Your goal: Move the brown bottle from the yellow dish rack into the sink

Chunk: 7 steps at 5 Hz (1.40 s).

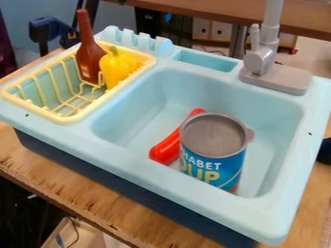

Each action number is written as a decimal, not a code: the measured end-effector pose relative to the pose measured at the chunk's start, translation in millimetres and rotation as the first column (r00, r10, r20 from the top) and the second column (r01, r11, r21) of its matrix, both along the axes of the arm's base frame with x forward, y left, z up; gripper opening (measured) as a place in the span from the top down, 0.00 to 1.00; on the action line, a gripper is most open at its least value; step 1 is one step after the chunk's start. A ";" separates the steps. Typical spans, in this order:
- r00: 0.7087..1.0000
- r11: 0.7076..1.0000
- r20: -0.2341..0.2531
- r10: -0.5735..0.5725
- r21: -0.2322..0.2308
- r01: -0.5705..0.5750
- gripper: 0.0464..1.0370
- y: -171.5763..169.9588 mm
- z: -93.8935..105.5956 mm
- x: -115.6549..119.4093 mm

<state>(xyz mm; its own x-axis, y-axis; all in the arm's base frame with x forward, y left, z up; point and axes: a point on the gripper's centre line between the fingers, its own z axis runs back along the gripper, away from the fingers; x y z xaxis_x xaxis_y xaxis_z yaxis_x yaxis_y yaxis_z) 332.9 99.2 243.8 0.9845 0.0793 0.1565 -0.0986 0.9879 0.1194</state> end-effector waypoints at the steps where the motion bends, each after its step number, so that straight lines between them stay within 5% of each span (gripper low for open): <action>1: 0.991 0.994 -0.082 -0.109 -0.005 0.109 0.04 14.7 -8.4 10.0; 3: 0.958 0.984 -0.225 -0.175 -0.044 0.170 0.04 28.2 -31.1 20.2; 7: 0.965 0.998 -0.257 -0.053 0.020 0.061 0.04 50.3 -33.1 15.9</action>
<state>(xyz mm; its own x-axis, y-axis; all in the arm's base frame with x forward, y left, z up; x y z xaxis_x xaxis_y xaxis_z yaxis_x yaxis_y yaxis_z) 348.9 149.5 210.7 0.9947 0.0211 -0.1004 -0.0048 0.9871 0.1601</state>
